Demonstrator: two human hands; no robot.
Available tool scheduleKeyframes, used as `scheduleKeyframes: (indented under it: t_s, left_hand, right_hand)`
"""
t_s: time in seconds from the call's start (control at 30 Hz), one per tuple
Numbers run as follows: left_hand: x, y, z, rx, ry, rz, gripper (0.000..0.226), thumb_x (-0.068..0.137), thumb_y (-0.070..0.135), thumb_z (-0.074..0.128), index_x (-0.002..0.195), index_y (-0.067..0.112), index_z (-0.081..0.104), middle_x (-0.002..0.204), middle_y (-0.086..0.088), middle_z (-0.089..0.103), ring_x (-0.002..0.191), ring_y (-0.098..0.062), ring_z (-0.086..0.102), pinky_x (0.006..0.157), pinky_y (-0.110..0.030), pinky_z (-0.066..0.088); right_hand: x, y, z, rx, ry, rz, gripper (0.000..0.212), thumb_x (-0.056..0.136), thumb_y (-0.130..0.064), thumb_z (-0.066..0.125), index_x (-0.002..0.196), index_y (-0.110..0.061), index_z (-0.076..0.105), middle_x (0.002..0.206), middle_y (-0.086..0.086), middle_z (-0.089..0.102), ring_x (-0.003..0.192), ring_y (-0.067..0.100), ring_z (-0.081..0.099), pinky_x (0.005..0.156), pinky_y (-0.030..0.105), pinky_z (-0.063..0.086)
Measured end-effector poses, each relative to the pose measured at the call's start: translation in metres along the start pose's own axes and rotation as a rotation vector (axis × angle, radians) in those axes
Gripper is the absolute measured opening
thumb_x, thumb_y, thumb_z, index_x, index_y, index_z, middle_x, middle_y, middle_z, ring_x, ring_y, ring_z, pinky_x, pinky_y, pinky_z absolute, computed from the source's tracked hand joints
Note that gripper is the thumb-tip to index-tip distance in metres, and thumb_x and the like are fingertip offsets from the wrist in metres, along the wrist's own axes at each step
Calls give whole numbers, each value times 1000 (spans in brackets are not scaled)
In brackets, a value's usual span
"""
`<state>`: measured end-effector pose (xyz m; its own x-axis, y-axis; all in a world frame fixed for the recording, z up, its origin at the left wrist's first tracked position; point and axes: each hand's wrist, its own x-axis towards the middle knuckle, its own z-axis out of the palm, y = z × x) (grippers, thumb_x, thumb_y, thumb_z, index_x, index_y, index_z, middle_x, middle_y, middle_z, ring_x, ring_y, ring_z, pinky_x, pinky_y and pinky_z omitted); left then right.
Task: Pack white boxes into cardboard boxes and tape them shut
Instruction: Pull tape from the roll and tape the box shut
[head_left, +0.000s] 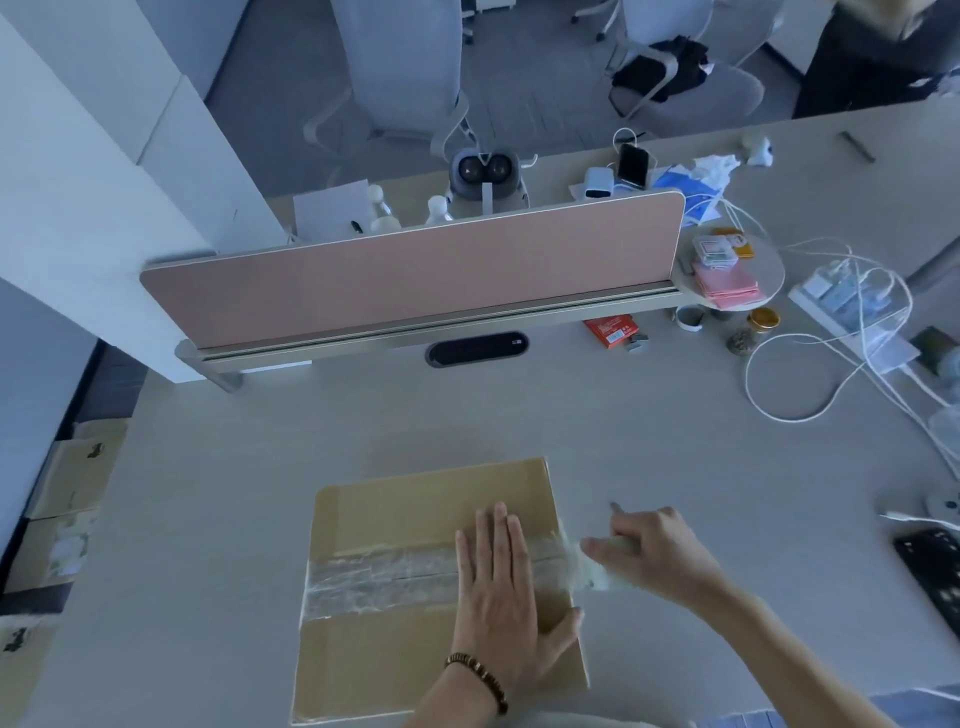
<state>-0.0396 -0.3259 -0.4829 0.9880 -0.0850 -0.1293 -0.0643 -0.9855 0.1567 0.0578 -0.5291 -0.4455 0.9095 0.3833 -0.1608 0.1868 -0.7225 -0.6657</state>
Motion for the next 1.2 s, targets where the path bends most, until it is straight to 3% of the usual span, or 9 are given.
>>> scheduleKeyframes:
  t_s: [0.13,0.23,0.37,0.53,0.7,0.8,0.9,1.07,1.2]
  left_hand:
    - [3,2,0,-18,13,5,116,76,77,51,150,-9,25,161,-27,15,149,-45,14,111,-64,29]
    - [4,3,0,-9,-18,3,113,77,77,49,153,-3,24,162,-24,13,149,-45,11,112,-64,26]
    - [6,4,-2,17,-47,-14,111,78,79,46,154,0,24,163,-23,12,150,-45,9,112,-63,22]
    - [7,8,-3,35,-102,-27,108,77,74,49,155,5,23,162,-25,11,149,-48,8,111,-68,21]
    - [22,38,-8,2,-139,-42,111,64,55,55,152,-5,24,161,-30,10,148,-50,8,111,-67,14]
    - [28,43,-3,20,-171,25,108,65,46,54,153,-6,19,163,-24,7,151,-42,5,114,-60,17]
    - [29,42,0,34,-195,10,107,59,34,51,153,-7,19,163,-23,8,151,-41,3,114,-59,15]
    - [30,39,-3,69,-188,-9,99,64,33,46,152,-6,24,162,-23,14,150,-42,9,113,-61,15]
    - [26,24,-3,68,-167,-37,101,63,32,51,154,-2,23,164,-19,12,151,-41,7,115,-60,13]
  right_hand:
    - [6,-2,-3,-318,23,-235,61,82,-62,61,54,-12,38,45,1,39,45,17,38,43,26,29]
    - [17,21,-8,-344,-5,-92,64,81,-73,47,62,-12,51,53,1,50,53,17,49,51,32,43]
    - [22,38,-1,-248,-109,46,56,85,-66,61,73,-12,63,53,-5,46,57,14,53,59,30,44]
    - [27,47,16,-113,-174,66,58,86,-56,69,59,-11,45,52,-3,39,53,6,50,53,17,35]
    - [28,54,36,-7,-134,16,59,87,-49,72,58,-5,46,50,1,38,54,27,43,68,15,23]
    - [27,68,32,9,-117,3,70,82,-68,62,55,-7,43,50,13,41,47,18,34,73,34,32]
    - [24,86,19,-23,-171,-34,81,80,-88,41,61,-10,45,55,11,46,54,18,44,59,30,34]
    - [24,91,2,-18,-255,-140,55,86,-64,52,64,-14,43,58,5,41,57,22,43,61,43,46]
    - [36,78,2,-214,-304,-112,64,76,-82,36,70,-20,51,63,-6,44,76,18,46,79,30,40]
